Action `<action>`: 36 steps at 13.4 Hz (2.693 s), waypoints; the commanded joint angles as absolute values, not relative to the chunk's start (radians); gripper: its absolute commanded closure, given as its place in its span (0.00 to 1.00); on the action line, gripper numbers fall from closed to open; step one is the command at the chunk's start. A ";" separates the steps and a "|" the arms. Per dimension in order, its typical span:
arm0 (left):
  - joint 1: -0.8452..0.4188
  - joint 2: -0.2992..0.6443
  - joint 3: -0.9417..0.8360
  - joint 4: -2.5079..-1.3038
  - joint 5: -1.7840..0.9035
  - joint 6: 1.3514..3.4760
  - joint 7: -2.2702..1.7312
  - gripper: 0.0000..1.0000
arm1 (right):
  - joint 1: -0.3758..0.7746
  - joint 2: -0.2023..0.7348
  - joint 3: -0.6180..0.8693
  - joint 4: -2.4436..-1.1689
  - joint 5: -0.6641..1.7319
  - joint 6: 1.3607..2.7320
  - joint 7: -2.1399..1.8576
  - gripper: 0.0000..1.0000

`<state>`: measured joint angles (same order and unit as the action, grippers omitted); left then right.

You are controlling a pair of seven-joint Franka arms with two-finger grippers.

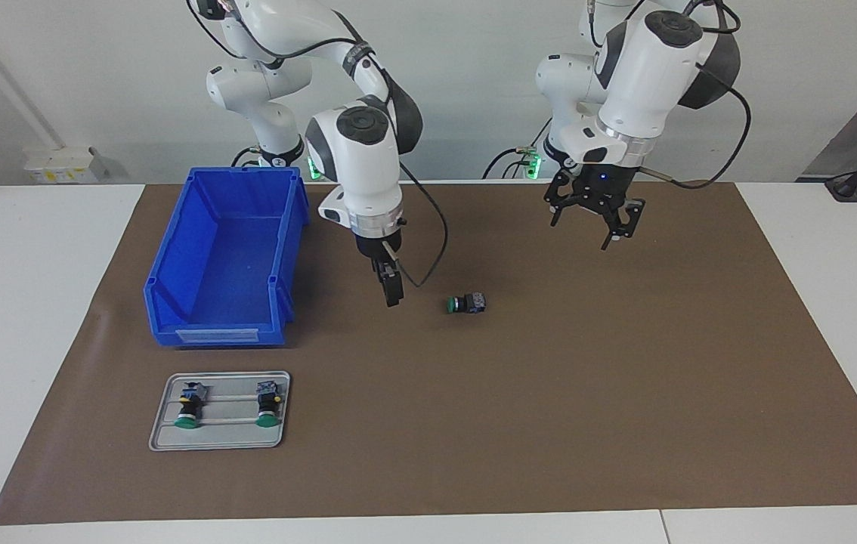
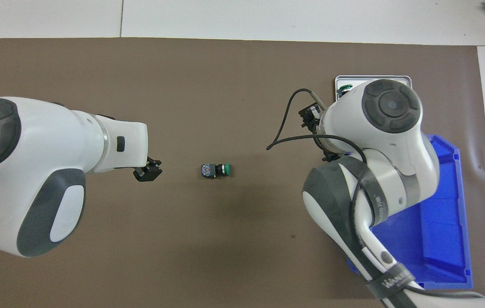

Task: Place and press button with both arms

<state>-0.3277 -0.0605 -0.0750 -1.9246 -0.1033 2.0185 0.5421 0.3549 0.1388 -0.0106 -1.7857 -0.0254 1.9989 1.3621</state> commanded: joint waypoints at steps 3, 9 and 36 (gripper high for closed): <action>-0.426 0.063 -0.058 -1.936 -0.121 2.175 0.587 0.11 | 0.177 0.019 0.000 -1.832 -0.012 1.957 0.866 0.03; -0.478 0.135 -0.058 -1.937 -0.121 2.261 0.606 0.05 | 0.020 -0.009 -0.014 -1.721 -0.014 1.842 0.372 0.02; -0.617 0.348 -0.058 -2.023 -0.121 2.488 0.706 0.12 | 0.029 -0.046 0.000 -1.566 -0.002 1.496 0.130 0.00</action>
<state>-0.6068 0.3498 -0.0675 -2.0011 -0.1072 2.4510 0.6841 0.0347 -0.0199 -0.0028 -1.5395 -0.0193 1.4882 0.1627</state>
